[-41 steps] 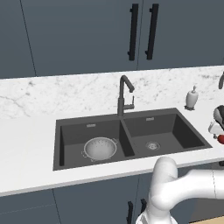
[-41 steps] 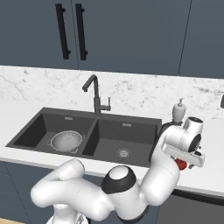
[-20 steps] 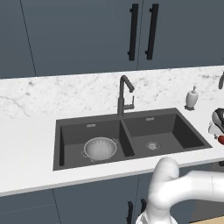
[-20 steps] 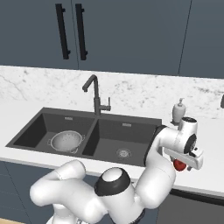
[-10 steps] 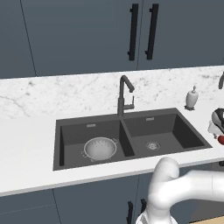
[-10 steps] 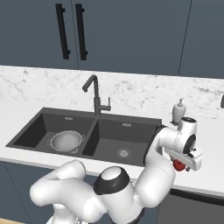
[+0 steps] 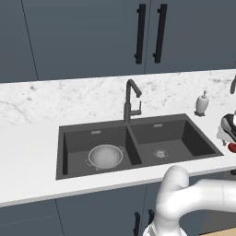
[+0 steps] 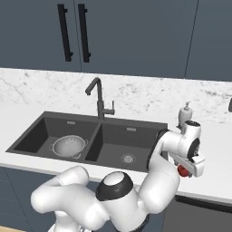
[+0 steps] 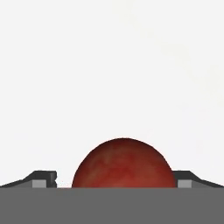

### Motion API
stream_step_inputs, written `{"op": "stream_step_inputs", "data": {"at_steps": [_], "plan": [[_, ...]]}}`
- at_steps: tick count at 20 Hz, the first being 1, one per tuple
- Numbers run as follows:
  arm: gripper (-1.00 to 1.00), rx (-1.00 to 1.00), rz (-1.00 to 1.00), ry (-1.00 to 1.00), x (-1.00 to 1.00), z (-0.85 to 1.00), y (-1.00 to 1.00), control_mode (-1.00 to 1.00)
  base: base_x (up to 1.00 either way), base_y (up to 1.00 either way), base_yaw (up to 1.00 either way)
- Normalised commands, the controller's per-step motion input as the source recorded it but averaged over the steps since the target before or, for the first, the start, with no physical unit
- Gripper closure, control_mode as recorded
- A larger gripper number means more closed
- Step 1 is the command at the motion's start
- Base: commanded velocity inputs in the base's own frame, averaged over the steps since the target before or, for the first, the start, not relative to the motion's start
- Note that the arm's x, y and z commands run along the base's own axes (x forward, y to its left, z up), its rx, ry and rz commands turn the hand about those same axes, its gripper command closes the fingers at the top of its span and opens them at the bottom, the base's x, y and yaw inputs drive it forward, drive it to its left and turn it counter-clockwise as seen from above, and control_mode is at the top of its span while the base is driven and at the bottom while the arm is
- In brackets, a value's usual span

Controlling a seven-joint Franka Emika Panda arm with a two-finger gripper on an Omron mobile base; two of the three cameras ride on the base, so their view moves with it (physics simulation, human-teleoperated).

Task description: Put the colander in the sink, put the apple in the colander, and turn on the sink faucet and pour water over the colander.

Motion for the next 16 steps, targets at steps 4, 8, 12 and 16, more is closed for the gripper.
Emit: {"op": "stream_step_inputs", "data": {"at_steps": [4, 8, 12, 16], "plan": [[1.00, 0.00, -0.13, 0.00, 0.00, -0.19, 0.08, -1.00, 0.00, 0.00, 0.00], [1.00, 0.00, -0.13, 0.01, 0.00, -0.29, 0.03, -1.00, 0.00, 0.00, 0.00], [1.00, 0.00, -0.09, 0.00, -0.02, -0.19, 0.00, -1.00, 0.00, 0.00, 0.00], [1.00, 0.02, 0.00, 0.00, -0.24, 0.17, 0.15, -1.00, 0.00, 0.00, 0.00]]}}
